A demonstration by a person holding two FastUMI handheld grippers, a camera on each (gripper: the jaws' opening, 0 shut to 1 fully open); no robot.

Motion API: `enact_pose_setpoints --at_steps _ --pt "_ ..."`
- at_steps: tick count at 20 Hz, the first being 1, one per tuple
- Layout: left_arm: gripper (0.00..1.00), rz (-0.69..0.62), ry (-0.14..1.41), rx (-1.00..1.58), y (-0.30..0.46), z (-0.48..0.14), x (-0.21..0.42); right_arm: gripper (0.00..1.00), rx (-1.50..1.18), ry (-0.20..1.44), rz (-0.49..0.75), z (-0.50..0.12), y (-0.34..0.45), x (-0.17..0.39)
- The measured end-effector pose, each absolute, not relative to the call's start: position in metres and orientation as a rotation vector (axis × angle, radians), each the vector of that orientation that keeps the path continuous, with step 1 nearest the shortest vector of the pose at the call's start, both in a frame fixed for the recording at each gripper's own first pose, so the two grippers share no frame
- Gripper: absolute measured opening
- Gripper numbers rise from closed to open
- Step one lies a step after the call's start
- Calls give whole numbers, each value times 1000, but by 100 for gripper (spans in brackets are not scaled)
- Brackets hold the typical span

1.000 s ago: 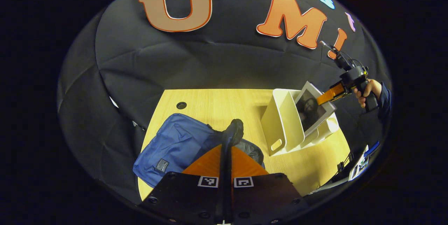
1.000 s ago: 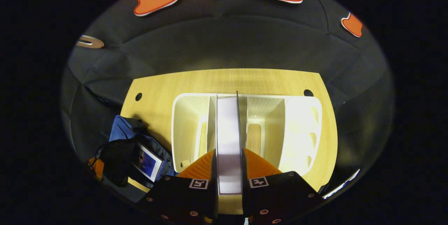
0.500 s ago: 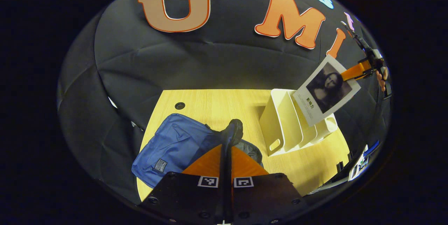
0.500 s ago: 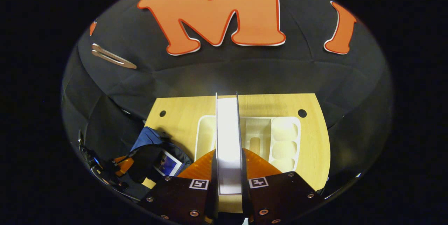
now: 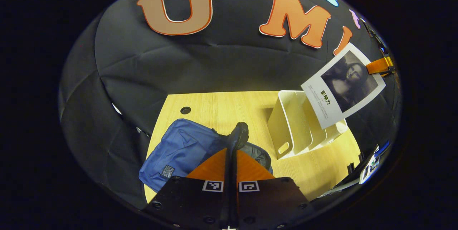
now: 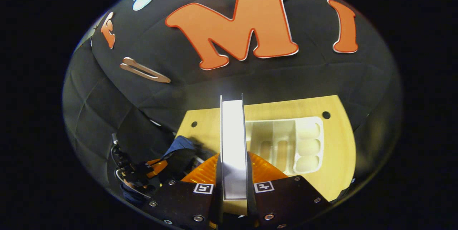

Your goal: Open the schoolbag, grab two books from the bookshelf and put them into the schoolbag.

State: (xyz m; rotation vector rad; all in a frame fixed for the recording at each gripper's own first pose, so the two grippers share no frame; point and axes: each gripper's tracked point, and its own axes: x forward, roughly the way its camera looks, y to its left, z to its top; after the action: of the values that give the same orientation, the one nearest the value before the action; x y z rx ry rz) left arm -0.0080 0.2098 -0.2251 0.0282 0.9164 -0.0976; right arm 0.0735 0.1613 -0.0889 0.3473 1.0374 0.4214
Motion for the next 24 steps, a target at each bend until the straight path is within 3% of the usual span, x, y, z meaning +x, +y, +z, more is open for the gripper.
enact_pose_setpoints --at_steps 9,24 --pt "2 -66 919 115 218 -213 -4 26 479 1166 577 -154 245 26" --pt "1 -58 942 140 216 -216 1 26 710 1214 489 -240 320 -15"
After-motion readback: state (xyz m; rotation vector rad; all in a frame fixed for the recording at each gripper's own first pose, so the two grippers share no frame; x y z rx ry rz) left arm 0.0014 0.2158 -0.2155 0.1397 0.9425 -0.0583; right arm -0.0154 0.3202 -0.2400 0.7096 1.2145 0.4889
